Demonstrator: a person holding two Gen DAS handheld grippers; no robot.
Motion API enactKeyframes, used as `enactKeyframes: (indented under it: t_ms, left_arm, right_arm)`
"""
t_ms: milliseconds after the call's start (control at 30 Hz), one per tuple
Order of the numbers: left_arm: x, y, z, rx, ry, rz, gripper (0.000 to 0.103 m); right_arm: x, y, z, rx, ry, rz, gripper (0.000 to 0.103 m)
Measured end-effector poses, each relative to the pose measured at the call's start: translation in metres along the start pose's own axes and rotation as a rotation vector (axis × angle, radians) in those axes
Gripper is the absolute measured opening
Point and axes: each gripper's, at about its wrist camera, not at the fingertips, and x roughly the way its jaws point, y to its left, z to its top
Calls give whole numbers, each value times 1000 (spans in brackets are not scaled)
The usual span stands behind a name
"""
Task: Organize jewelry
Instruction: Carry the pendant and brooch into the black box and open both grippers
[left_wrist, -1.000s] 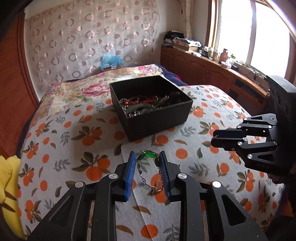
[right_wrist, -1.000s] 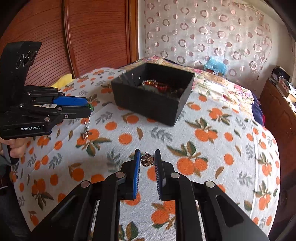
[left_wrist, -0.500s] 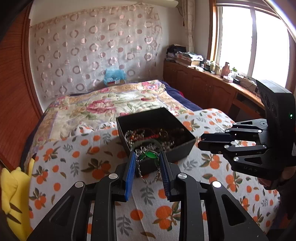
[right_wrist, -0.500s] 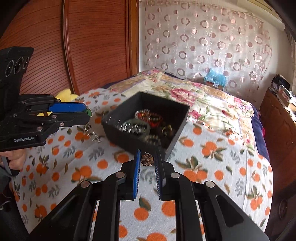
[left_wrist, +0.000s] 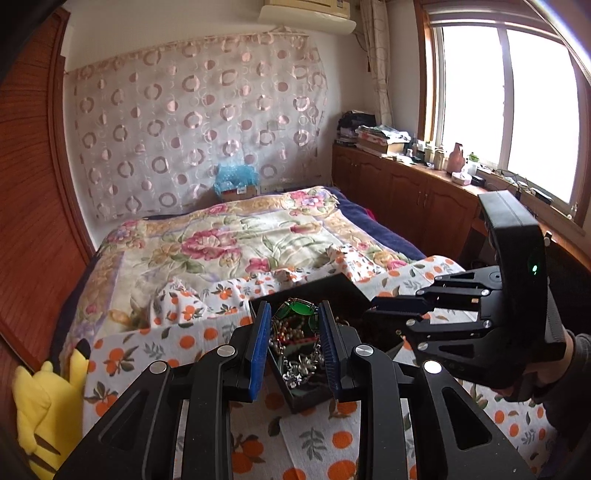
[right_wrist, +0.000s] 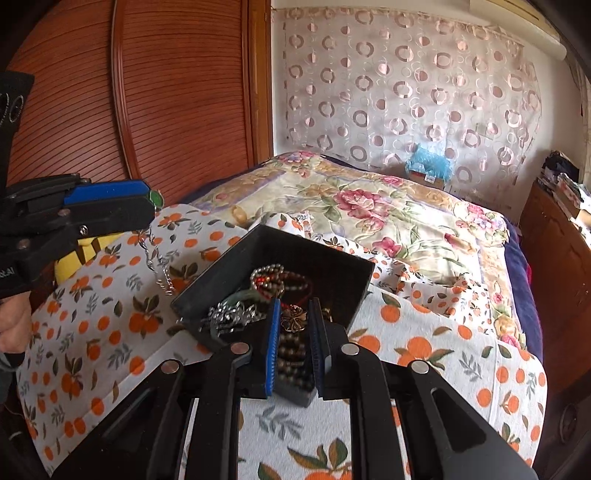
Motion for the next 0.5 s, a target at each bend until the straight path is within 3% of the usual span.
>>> enactKeyframes:
  t_ms: [133,200,233,500]
  left_arm:
    - [5,0,9,9,-10,10,25]
    - [8,1,13,11,-12,14,25]
    - [10,1,14,11,-12,14,25]
    - [38,-5,29,16,5,-9,25]
  right_arm:
    - [7,-2,5,8,-2,2,18]
    - [8,-3,5,11,-5,1,28]
    - [9,-4,5,15,-8,0,38]
    - [7,-15,-2,39,-3,-27,39]
